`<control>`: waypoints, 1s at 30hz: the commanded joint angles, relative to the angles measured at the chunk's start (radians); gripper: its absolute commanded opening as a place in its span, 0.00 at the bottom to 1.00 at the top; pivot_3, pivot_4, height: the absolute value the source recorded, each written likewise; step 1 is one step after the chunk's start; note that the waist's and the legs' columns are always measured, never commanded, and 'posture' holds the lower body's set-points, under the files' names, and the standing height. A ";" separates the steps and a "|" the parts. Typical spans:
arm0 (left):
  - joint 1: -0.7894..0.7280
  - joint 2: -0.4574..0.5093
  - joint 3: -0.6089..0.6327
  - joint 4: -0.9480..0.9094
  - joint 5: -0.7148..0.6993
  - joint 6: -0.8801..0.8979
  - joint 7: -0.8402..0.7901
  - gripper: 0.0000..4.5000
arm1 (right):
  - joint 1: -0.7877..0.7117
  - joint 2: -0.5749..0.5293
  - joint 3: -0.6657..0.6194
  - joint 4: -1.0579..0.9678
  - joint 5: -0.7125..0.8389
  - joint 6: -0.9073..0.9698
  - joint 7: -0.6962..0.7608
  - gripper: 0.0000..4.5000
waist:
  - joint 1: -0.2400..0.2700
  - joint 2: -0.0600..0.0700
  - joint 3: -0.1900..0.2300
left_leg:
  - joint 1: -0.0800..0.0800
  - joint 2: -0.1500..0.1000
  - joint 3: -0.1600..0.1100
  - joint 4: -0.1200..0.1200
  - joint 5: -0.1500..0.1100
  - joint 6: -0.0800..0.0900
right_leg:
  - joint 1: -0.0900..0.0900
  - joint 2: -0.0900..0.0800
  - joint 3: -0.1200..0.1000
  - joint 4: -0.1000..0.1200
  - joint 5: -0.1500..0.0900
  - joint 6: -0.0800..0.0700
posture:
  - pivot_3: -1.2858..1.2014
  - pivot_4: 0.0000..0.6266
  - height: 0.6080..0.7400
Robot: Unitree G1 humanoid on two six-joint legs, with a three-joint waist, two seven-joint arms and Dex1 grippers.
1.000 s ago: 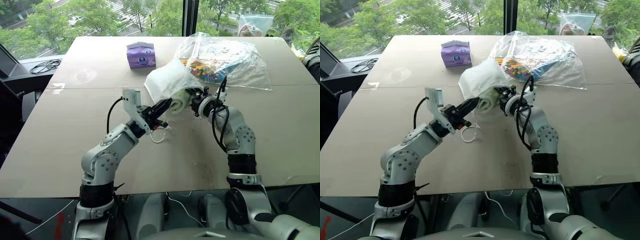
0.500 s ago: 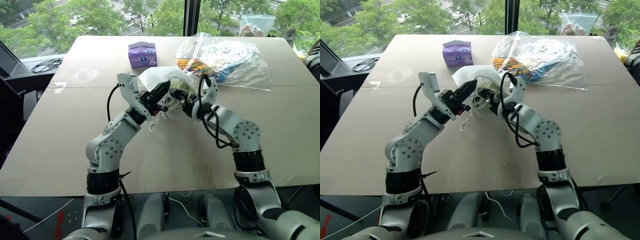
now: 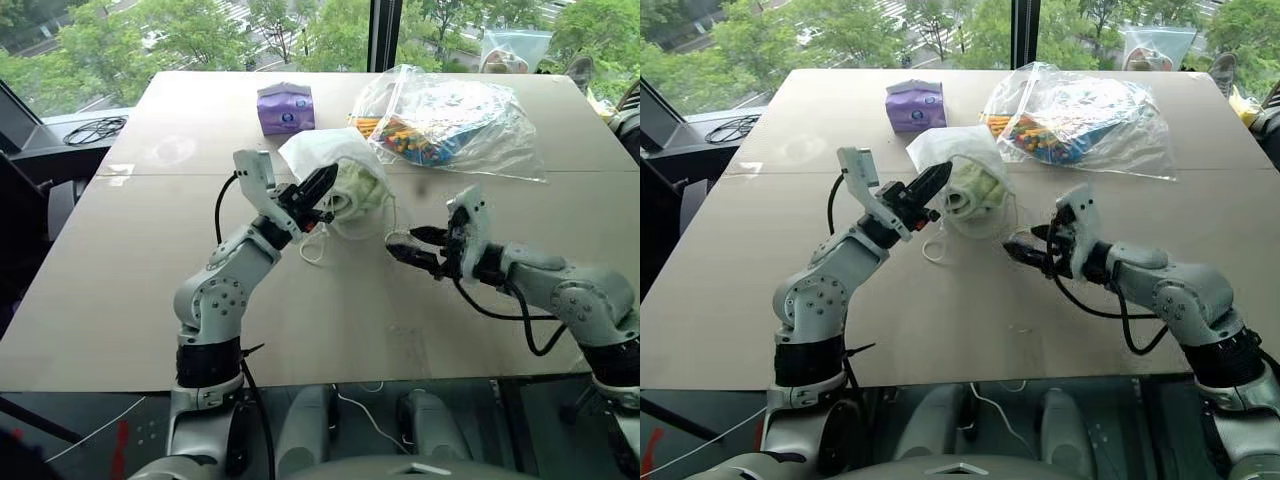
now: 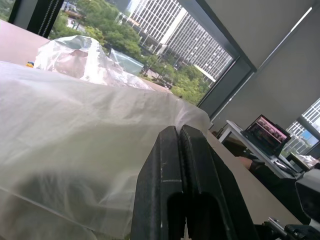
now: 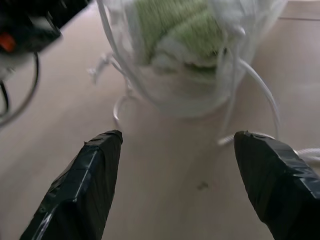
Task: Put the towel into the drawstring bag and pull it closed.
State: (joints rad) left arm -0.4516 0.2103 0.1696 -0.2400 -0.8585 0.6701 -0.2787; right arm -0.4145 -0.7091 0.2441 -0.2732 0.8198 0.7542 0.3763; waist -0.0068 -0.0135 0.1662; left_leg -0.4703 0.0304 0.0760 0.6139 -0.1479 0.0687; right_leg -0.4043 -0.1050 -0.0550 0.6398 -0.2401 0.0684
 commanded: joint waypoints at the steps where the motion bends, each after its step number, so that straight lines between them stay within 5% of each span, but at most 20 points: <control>1: -0.005 -0.002 0.004 -0.021 0.003 -0.012 -0.006 0.00 | -0.011 0.026 0.049 0.057 -0.222 -0.150 0.049 0.84 | -0.004 0.000 0.000 | 0.000 0.000 0.000 0.000 0.000 0.000 | 0.000 0.000 0.000 0.000 0.000 0.000 | 0.52 0.24 1.00; 4: -0.007 -0.004 0.005 -0.020 0.004 -0.013 -0.005 0.00 | -0.020 0.066 0.092 0.141 -0.383 -0.254 0.062 0.84 | 0.000 0.000 0.000 | 0.000 0.000 0.000 0.000 0.000 0.000 | 0.000 0.000 0.000 0.000 0.000 0.000 | 0.52 0.24 1.00; 13: -0.005 -0.003 -0.002 -0.020 0.015 -0.010 -0.011 0.00 | -0.082 0.267 -0.010 0.363 -0.488 -0.363 0.060 0.84 | 0.007 -0.003 0.002 | 0.000 0.000 0.000 0.001 0.001 0.000 | 0.001 0.000 0.000 0.001 0.002 0.004 | 0.52 0.24 1.00; 16: -0.002 -0.004 -0.006 -0.024 0.018 -0.010 -0.010 0.00 | -0.101 0.288 -0.022 0.415 -0.542 -0.393 0.064 0.67 | 0.008 -0.002 0.002 | 0.000 0.000 0.000 0.001 0.001 0.000 | 0.001 0.001 0.000 0.001 0.002 0.004 | 0.52 0.24 1.00; 19: -0.002 -0.004 -0.004 -0.025 0.019 -0.011 -0.010 0.00 | -0.107 0.309 -0.048 0.430 -0.555 -0.406 0.070 0.36 | 0.009 -0.002 0.002 | 0.000 0.000 0.000 0.001 0.001 0.000 | 0.001 0.001 0.000 0.001 0.002 0.004 | 0.52 0.24 1.00; 30: -0.007 -0.013 -0.009 -0.014 0.036 -0.017 -0.021 0.00 | -0.136 0.378 -0.097 0.466 -0.607 -0.418 0.086 0.36 | 0.006 -0.002 0.002 | 0.000 0.000 0.000 0.001 0.001 0.000 | 0.001 0.001 0.000 0.002 0.003 0.004 | 0.52 0.24 1.00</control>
State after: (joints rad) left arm -0.4496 0.2012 0.1639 -0.2399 -0.8243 0.6701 -0.2837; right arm -0.5302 -0.3326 0.1792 0.2010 0.2202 0.3542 0.4565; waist -0.0008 -0.0159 0.1678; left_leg -0.4701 0.0299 0.0758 0.6153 -0.1470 0.0685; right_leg -0.4036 -0.1044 -0.0552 0.6416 -0.2373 0.0727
